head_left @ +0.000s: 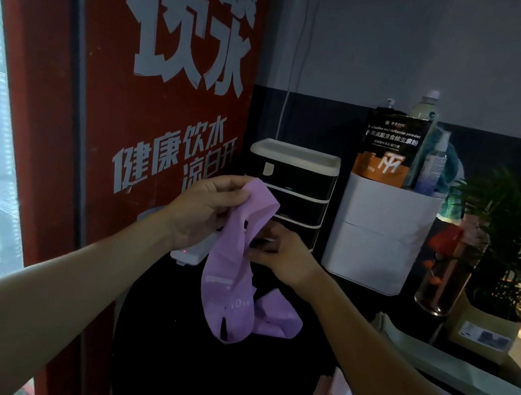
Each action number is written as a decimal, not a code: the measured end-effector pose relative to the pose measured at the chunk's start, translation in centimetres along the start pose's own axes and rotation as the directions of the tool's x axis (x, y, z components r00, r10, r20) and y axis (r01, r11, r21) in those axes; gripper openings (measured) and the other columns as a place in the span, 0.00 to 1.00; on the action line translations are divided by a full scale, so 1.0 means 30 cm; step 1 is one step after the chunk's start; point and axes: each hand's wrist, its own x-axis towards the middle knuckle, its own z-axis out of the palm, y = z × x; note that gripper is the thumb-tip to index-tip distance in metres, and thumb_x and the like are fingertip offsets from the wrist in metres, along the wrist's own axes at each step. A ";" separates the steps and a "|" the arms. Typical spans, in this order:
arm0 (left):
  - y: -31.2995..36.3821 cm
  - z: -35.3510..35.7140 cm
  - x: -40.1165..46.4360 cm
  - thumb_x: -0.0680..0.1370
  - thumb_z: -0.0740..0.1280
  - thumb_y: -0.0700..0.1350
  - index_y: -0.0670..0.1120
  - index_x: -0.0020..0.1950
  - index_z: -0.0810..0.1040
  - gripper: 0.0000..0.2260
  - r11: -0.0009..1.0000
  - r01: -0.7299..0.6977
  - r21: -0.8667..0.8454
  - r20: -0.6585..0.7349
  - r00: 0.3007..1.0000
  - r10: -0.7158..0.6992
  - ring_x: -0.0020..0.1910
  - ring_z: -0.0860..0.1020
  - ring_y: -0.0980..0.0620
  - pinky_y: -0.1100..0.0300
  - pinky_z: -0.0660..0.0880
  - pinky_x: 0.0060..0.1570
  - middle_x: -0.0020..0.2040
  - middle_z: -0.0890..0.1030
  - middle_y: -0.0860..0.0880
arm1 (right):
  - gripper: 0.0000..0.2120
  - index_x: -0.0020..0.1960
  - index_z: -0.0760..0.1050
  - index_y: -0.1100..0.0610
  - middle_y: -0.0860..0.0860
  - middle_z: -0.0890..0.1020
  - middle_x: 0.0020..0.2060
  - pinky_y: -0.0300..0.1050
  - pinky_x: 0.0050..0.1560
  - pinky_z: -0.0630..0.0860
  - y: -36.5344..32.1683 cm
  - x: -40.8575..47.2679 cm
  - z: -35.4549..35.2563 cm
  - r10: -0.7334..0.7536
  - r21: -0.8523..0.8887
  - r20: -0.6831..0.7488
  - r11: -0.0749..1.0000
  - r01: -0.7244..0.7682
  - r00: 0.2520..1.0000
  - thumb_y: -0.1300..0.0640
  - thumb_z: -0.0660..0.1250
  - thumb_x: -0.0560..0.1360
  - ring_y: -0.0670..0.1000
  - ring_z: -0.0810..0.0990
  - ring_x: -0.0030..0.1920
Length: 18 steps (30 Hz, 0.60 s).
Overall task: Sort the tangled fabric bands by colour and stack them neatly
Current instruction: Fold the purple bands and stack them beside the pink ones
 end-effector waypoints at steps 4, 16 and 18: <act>-0.001 -0.010 -0.026 0.74 0.61 0.29 0.47 0.58 0.76 0.18 1.000 0.011 -0.015 0.066 0.998 -0.010 0.48 0.80 0.53 0.63 0.78 0.45 0.51 0.82 0.49 | 0.12 0.54 0.77 0.67 0.62 0.82 0.50 0.53 0.56 0.76 0.001 -0.025 0.025 0.022 0.041 0.059 0.999 -0.024 0.998 0.68 0.70 0.71 0.53 0.80 0.47; -0.117 -0.163 -0.076 0.74 0.70 0.40 0.43 0.54 0.77 0.09 0.663 0.158 0.732 -0.109 0.987 -0.115 0.47 0.76 0.54 0.66 0.72 0.45 0.47 0.78 0.49 | 0.08 0.43 0.78 0.58 0.51 0.82 0.37 0.39 0.41 0.79 0.056 -0.105 -0.147 0.227 0.452 -0.128 0.880 -0.147 0.966 0.66 0.63 0.76 0.49 0.80 0.41; -0.152 -0.183 -0.072 0.75 0.70 0.42 0.41 0.49 0.77 0.07 0.553 0.160 0.818 -0.122 0.987 -0.105 0.41 0.73 0.54 0.67 0.68 0.38 0.40 0.75 0.50 | 0.06 0.44 0.78 0.58 0.52 0.82 0.40 0.41 0.42 0.78 0.067 -0.108 -0.151 0.265 0.454 -0.143 0.874 -0.174 0.954 0.64 0.63 0.77 0.49 0.80 0.42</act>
